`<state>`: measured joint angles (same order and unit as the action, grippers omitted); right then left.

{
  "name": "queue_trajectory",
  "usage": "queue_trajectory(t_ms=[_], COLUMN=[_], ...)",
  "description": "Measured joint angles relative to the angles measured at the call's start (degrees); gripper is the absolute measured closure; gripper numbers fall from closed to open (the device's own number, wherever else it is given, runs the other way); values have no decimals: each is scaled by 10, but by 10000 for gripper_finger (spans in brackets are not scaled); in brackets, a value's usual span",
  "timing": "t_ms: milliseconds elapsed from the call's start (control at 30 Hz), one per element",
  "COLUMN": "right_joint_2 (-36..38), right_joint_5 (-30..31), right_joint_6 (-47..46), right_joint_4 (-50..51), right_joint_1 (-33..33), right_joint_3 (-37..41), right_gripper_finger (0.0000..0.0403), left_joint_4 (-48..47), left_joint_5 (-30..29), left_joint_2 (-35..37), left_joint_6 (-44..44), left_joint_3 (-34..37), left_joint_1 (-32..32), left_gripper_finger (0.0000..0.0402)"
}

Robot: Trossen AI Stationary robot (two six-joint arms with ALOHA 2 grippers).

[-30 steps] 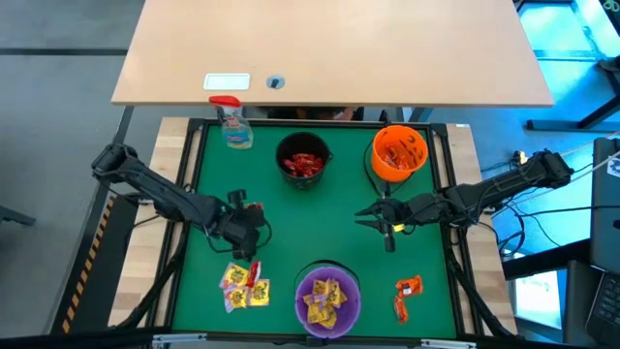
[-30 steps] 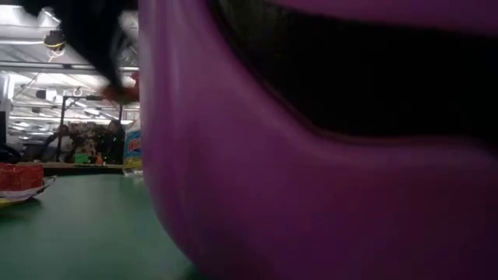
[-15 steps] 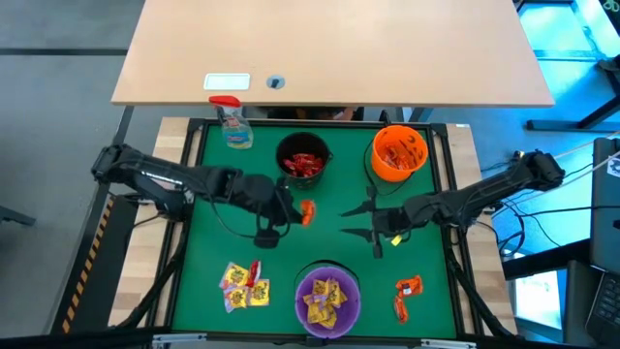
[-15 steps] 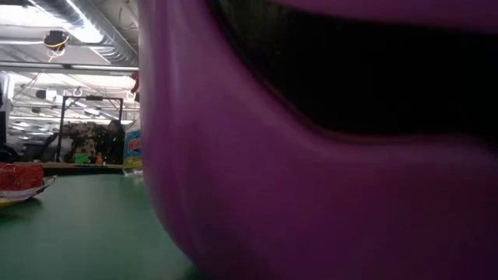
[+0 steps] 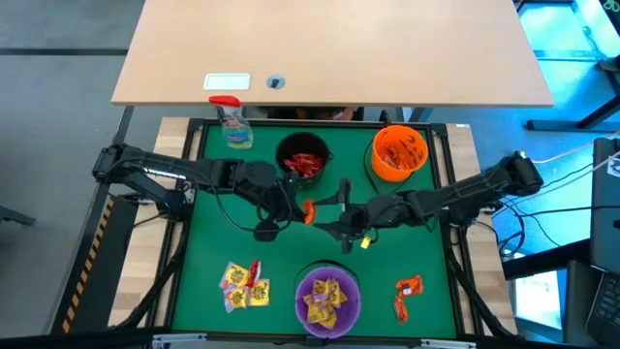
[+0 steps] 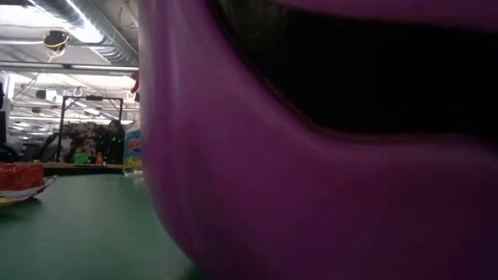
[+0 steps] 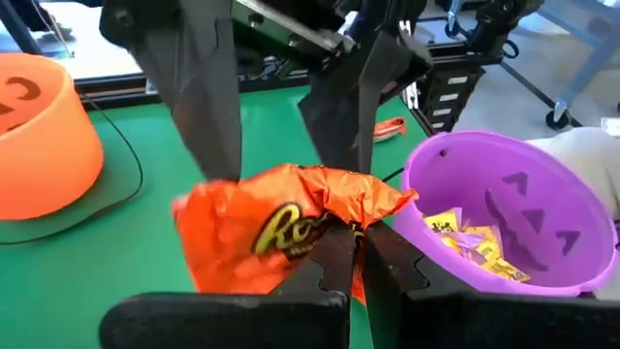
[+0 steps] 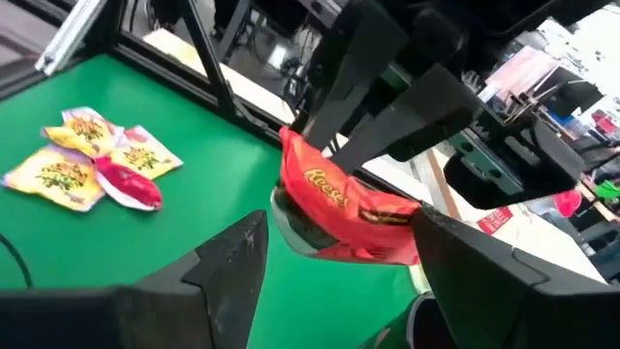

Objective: Sort candy
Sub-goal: Put the orange chocolate into the orange bucket

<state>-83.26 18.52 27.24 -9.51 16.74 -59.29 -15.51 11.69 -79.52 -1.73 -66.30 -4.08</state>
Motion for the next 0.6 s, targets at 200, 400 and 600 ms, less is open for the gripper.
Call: queue_trajectory(t_ms=[200, 400, 600], right_joint_2=[-14, -15, -42], right_joint_5=[4, -31, -32], right_joint_6=[37, 30, 30], right_joint_4=[5, 22, 21], right_joint_1=[1, 1, 1], right_joint_3=[-26, -27, -27], right_gripper_finger=[141, 141, 141], left_joint_4=[-13, -2, 15], left_joint_5=[0, 0, 29], left_joint_2=[0, 0, 0], left_joint_6=[16, 16, 16], left_joint_3=[19, 22, 22], left_joint_1=[0, 0, 1], left_gripper_finger=[401, 401, 402])
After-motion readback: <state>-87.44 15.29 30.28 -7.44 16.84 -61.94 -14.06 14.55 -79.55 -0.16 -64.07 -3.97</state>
